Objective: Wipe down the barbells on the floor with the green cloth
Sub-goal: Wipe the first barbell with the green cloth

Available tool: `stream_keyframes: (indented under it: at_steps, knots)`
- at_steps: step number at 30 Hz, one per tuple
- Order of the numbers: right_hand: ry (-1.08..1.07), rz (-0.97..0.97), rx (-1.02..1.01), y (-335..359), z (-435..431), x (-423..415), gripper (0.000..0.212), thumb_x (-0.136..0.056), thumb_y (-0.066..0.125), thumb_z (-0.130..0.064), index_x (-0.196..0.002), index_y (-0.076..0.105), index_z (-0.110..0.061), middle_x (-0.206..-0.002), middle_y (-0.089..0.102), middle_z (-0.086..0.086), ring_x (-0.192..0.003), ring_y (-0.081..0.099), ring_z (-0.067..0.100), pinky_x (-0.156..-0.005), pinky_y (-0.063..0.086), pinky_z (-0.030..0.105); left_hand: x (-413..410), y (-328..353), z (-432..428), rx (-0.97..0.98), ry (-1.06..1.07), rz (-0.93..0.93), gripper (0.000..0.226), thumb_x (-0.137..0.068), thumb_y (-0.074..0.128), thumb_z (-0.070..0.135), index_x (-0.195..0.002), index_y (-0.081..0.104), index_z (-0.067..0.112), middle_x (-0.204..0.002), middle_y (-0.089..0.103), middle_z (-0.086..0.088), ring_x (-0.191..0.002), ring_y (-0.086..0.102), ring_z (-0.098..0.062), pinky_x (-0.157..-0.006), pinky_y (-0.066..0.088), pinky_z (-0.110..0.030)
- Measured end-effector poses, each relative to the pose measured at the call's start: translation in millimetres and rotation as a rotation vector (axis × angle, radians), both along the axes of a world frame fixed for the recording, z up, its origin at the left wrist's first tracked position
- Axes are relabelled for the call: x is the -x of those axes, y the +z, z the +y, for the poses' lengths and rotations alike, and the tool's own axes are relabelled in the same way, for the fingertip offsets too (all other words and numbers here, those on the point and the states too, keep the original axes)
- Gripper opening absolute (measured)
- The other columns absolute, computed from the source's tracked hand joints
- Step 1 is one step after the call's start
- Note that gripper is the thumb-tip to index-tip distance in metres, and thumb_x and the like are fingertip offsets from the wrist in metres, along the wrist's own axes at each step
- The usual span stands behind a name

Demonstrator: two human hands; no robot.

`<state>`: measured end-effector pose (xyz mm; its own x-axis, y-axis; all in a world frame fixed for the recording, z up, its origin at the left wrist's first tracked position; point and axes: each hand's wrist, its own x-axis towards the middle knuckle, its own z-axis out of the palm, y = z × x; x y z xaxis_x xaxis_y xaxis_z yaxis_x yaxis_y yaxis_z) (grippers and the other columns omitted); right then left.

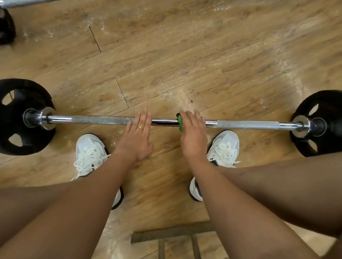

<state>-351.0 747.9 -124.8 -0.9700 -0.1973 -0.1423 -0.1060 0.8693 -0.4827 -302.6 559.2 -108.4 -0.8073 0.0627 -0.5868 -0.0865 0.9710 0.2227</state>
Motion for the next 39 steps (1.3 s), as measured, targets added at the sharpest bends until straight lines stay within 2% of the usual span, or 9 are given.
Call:
stream_keyframes:
  at_steps: [4,8,14,17,20,25,30,35,39]
  knots:
    - [-0.084,-0.022,-0.019,3,4,-7,0.068,-0.085,0.048,0.018,-0.146,0.048,-0.014,-0.147,0.051,0.007,-0.149,0.025,0.031,-0.124,0.005,0.039,-11,-6,0,-0.019,0.009,0.009,0.095,-0.097,0.045,0.033,-0.155,-0.029,0.013,-0.159,-0.040,-0.004,-0.147,-0.035,-0.020,-0.123,-0.011,-0.044]
    - [0.033,-0.095,-0.058,12,12,0,0.067,-0.089,0.045,0.014,-0.148,0.044,-0.017,-0.149,0.048,0.005,-0.150,0.024,0.029,-0.126,0.007,0.040,-10,-4,2,-0.017,0.013,-0.027,0.097,-0.096,0.047,0.034,-0.155,-0.028,0.013,-0.160,-0.039,-0.004,-0.148,-0.034,-0.021,-0.123,-0.011,-0.045]
    - [0.312,-0.045,-0.125,63,34,38,0.068,-0.090,0.043,0.014,-0.151,0.040,-0.016,-0.153,0.043,0.007,-0.148,0.025,0.033,-0.122,0.015,0.043,4,14,10,0.062,-0.004,-0.080,0.084,-0.102,0.038,0.031,-0.157,-0.022,0.008,-0.163,-0.030,-0.010,-0.152,-0.024,-0.024,-0.126,-0.005,-0.045]
    - [0.508,0.072,-0.219,102,45,76,0.069,-0.089,0.040,0.014,-0.151,0.040,-0.015,-0.153,0.043,0.009,-0.148,0.026,0.033,-0.121,0.015,0.042,12,27,27,0.087,-0.046,-0.029,0.079,-0.103,0.034,0.028,-0.157,-0.020,0.008,-0.165,-0.026,-0.009,-0.154,-0.020,-0.023,-0.126,-0.002,-0.049]
    - [0.782,0.193,-0.370,150,52,112,0.054,-0.098,0.046,0.002,-0.149,0.043,-0.014,-0.150,0.047,0.009,-0.143,0.032,0.034,-0.116,0.019,0.041,24,40,45,0.111,-0.080,0.034,0.077,-0.103,0.031,0.028,-0.158,-0.019,0.009,-0.166,-0.026,-0.006,-0.154,-0.020,-0.023,-0.126,-0.001,-0.051]
    - [1.085,0.252,-0.563,238,54,157,0.052,-0.097,0.054,-0.003,-0.148,0.046,-0.012,-0.143,0.054,0.013,-0.131,0.046,0.033,-0.110,0.028,0.037,44,59,57,0.140,-0.039,0.142,0.075,-0.103,0.030,0.024,-0.158,-0.018,0.010,-0.167,-0.022,-0.006,-0.154,-0.018,-0.023,-0.125,0.000,-0.053]
    - [0.968,0.141,-0.554,272,70,178,0.057,-0.093,0.054,0.004,-0.147,0.049,-0.013,-0.144,0.053,0.012,-0.132,0.046,0.034,-0.108,0.039,0.044,57,66,54,0.094,0.031,0.170,0.073,-0.103,0.029,0.023,-0.158,-0.017,0.009,-0.167,-0.020,-0.006,-0.154,-0.019,-0.024,-0.125,-0.002,-0.054]
    - [0.497,-0.094,-0.323,181,90,140,0.057,-0.097,0.055,-0.005,-0.151,0.041,-0.015,-0.152,0.045,0.012,-0.138,0.042,0.029,-0.106,0.031,0.030,58,52,53,0.056,0.018,0.179,0.075,-0.101,0.030,0.023,-0.159,-0.015,0.010,-0.168,-0.018,-0.004,-0.155,-0.016,-0.023,-0.123,-0.004,-0.053]
    - [0.432,-0.323,-0.301,98,77,105,0.060,-0.100,0.052,-0.019,-0.156,0.030,-0.022,-0.160,0.034,0.003,-0.146,0.030,0.020,-0.116,0.024,0.032,57,30,52,0.028,-0.052,0.163,0.073,-0.103,0.030,0.026,-0.159,-0.013,0.012,-0.168,-0.017,-0.003,-0.155,-0.014,-0.021,-0.123,-0.002,-0.052]
